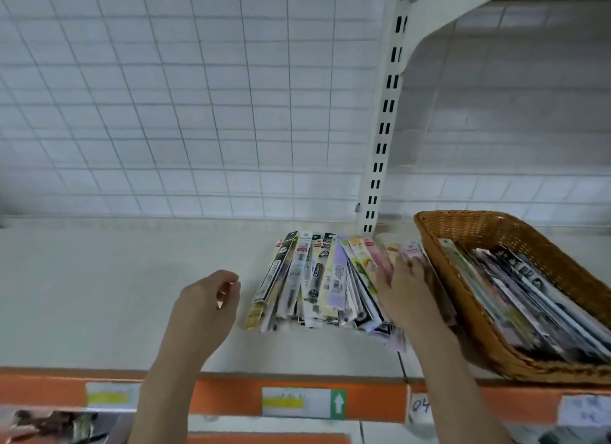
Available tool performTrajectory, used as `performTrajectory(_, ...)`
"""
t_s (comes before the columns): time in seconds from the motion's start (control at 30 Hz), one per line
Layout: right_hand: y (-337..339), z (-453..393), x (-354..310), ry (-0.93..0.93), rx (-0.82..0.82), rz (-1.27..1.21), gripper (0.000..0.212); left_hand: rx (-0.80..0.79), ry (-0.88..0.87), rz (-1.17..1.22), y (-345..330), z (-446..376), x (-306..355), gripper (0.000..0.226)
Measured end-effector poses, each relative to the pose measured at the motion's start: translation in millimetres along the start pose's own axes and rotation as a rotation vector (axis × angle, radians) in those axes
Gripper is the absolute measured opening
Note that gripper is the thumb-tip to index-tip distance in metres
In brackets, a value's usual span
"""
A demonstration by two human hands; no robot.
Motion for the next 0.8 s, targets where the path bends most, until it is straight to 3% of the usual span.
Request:
performTrajectory(0.17, 1, 2, 5, -0.097, 0.036, 0.008, 0.056, -0.109, -0.076, 0.052, -20, -17, 7, 0.012)
performTrajectory(0.3, 4, -6, 7, -0.129, 0.020, 0.100, 0.064, -0.152, -0.083, 0.083, -30, -32, 12, 0.015)
performTrajectory(0.8, -6, -21, -2, -0.014, 0.000, 0.173, 0.061, -0.227, -0.019, 0.130, -60, -49, 20, 0.014)
Point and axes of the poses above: each hand's wrist, its own z-axis away from the middle knuckle, its own y-axis out of the back of the hand, x = y × z, the point moved 6 cm from there along -z, towards the middle knuckle, and after that the axes turned 4 degrees about z, right-handed, at the moved point
